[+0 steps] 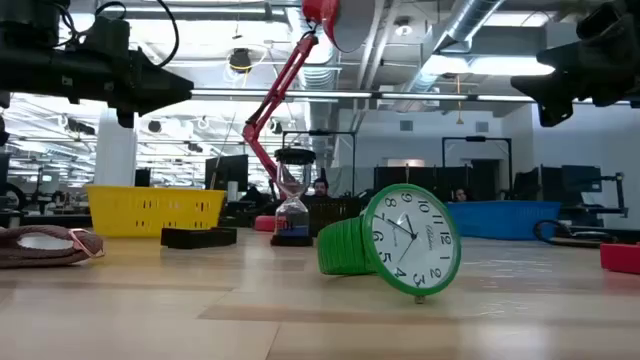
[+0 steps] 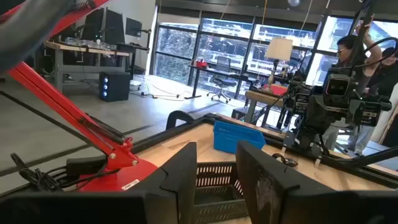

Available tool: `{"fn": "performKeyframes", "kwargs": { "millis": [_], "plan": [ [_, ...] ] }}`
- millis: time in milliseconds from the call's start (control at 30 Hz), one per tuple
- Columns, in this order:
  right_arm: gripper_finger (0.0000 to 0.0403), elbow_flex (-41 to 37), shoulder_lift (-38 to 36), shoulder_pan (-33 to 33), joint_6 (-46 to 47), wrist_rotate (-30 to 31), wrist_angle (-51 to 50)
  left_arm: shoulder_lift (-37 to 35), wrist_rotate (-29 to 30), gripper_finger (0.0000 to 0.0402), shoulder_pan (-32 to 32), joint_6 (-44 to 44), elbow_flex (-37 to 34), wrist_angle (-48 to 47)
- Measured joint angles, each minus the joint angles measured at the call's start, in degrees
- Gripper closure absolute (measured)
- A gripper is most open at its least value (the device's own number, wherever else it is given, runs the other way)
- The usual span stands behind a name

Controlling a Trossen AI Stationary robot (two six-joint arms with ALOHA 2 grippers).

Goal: Pick & Place Office items

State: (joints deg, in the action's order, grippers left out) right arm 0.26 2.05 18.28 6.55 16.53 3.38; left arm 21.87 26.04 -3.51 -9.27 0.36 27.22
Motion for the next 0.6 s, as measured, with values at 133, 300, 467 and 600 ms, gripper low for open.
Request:
{"fn": "performKeyframes", "kwargs": {
  "millis": [133, 300, 467, 600],
  "plan": [
    [0.0193, 0.0, 0.0, 0.0, 0.0, 0.0, 0.0, 0.0, 0.0, 0.0293, 0.0, 0.0, 0.0, 0.2],
    [0.0193, 0.0, 0.0, 0.0, 11.5, 0.0, 0.7, 0.0, 0.0, 0.0293, 0.0, 0.3, 0.0, 1.0],
    [0.0193, 0.0, 0.0, 0.0, 18.0, 0.0, 0.3, 0.0, 0.0, 0.0293, 0.0, 1.8, 0.0, 4.0],
    [0.0193, 0.0, 0.0, 0.0, 19.4, 0.0, 0.3, 0.0, 0.0, 0.0293, 0.0, 1.9, 0.0, 5.8]
  ]
}}
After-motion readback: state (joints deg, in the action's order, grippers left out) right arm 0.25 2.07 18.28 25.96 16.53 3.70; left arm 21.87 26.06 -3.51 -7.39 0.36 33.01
